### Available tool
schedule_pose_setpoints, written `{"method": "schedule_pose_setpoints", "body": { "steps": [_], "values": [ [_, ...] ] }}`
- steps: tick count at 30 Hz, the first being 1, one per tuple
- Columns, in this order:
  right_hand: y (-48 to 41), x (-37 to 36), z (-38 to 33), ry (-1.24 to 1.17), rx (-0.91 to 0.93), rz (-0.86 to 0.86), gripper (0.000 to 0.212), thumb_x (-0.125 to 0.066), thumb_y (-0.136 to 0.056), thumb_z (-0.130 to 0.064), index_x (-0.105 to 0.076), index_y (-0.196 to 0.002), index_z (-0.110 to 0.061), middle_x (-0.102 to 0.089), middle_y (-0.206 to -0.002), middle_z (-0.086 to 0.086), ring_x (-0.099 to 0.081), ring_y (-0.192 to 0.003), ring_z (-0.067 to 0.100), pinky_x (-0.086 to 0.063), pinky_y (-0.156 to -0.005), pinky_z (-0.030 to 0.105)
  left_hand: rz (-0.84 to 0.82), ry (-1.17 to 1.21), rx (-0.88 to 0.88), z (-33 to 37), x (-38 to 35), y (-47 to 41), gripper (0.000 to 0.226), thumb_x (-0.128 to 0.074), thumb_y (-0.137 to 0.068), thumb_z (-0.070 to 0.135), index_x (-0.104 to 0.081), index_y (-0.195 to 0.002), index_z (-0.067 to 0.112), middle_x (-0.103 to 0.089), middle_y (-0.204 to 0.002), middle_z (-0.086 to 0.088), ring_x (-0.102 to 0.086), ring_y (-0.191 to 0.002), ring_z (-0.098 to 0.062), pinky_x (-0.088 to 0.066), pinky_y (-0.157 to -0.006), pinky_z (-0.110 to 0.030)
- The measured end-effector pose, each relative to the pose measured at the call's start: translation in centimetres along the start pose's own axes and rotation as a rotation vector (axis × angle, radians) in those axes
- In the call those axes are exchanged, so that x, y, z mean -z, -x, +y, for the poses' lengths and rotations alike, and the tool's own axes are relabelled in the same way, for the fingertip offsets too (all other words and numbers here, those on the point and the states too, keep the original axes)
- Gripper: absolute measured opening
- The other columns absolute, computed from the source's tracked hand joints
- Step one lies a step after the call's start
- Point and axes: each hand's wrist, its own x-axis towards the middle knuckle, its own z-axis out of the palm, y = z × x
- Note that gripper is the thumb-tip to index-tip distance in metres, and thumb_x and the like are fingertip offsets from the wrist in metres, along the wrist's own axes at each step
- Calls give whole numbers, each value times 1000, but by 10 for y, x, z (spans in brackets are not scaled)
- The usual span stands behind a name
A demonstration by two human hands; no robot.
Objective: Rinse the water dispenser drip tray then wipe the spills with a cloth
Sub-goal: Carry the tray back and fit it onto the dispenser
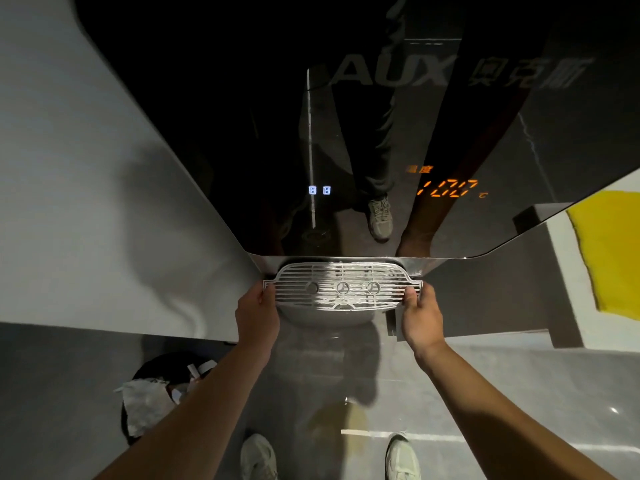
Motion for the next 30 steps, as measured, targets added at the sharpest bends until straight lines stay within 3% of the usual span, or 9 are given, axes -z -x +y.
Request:
{"method": "schedule_pose_setpoints", "body": {
  "steps": [4,11,15,17,19,22,26,28,30],
  "values": [
    [-4,-1,-2,-5,-2,-11,35,-38,-110,-31,-48,-139,-14,-65,-128,13,-58,-117,37,-38,-89,33,-1,5,10,4,-1,-4,35,-41,-108,19,-64,-88,3,-67,-85,-16,-62,-82,-33,-49,-76,-44],
    [-3,-3,-5,26,-26,-35,34,-35,-110,-33,-47,-138,-16,-63,-128,12,-58,-115,35,-38,-89,34,-9,-48,6,10,0,-7,35,-39,-109,19,-63,-88,3,-66,-85,-15,-64,-85,-36,-52,-78,-48],
    [0,5,-15,53,-92,-87,40,-34,-110,-37,-43,-142,-15,-60,-136,16,-55,-122,38,-41,-94,40,-66,-96,25,17,8,-5,34,-41,-109,24,-66,-103,2,-68,-99,-17,-65,-96,-38,-52,-85,-50],
    [4,13,-23,59,-153,-82,45,-36,-109,-39,-42,-144,-12,-57,-140,18,-53,-127,41,-42,-101,45,-55,-125,11,25,15,4,30,-47,-107,28,-64,-116,4,-66,-112,-5,-63,-107,-33,-53,-92,-48],
    [17,26,-34,56,-177,-81,48,-41,-107,-38,-40,-146,-10,-54,-145,19,-51,-131,41,-40,-103,44,23,-95,-59,35,26,19,19,-60,-102,27,-63,-114,14,-58,-107,7,-62,-99,-22,-49,-84,-40],
    [53,55,-50,102,-101,-158,50,-51,-103,-37,-42,-146,-13,-51,-150,13,-51,-132,35,-40,-102,41,45,-157,-199,47,51,48,20,-71,-94,24,-59,-109,19,-58,-100,4,-58,-88,-15,-48,-73,-30],
    [107,115,-74,228,65,-267,9,-64,-97,-29,-63,-104,-25,-72,-110,-1,-67,-105,25,-49,-89,35,-240,-342,-341,78,77,98,9,-65,-98,33,-65,-104,26,-72,-90,8,-66,-81,-7,-50,-68,-28],
    [124,152,-91,276,150,-268,12,-66,-92,-21,-65,-83,-29,-75,-87,-9,-71,-86,14,-54,-83,33,-411,-427,-432,103,80,122,19,-66,-98,35,-67,-113,25,-74,-100,9,-68,-87,-5,-55,-75,-29],
    [131,189,-109,361,257,-172,13,-66,-89,-20,-67,-81,-30,-75,-79,-9,-69,-75,10,-55,-76,32,-506,-494,-521,131,79,144,28,-65,-98,39,-65,-123,26,-73,-109,11,-68,-96,-5,-57,-83,-32]
  ]
}}
